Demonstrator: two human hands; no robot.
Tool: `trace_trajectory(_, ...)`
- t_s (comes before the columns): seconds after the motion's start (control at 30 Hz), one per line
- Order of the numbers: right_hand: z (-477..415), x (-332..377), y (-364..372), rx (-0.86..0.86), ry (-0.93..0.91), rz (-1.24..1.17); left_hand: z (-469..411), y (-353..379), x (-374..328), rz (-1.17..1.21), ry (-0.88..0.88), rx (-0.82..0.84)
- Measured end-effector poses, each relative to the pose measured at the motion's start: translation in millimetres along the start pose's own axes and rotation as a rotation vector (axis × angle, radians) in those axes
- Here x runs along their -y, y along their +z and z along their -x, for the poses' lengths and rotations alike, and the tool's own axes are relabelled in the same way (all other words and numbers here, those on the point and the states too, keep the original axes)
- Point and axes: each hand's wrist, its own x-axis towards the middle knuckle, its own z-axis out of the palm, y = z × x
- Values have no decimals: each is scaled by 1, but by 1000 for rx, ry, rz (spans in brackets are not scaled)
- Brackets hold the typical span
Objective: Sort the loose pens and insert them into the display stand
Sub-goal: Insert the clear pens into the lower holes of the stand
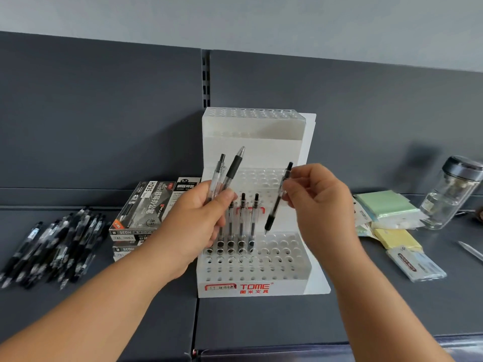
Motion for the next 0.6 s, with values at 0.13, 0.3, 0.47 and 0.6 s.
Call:
trace_trajectory(0.13,7,-24,15,73,60,143,2,-1,0,-7,-47,13)
trace_trajectory(0.3,13,-41,20,110,94,293,5,-1,-1,-5,-79,42)
trace_trajectory(0.47,11,-23,11,58,50,300,10,1,-3,9,-49,94)
trace_trajectory(0.6,10,3,7,105,168,-224,11,10,-4,-70,-8,130)
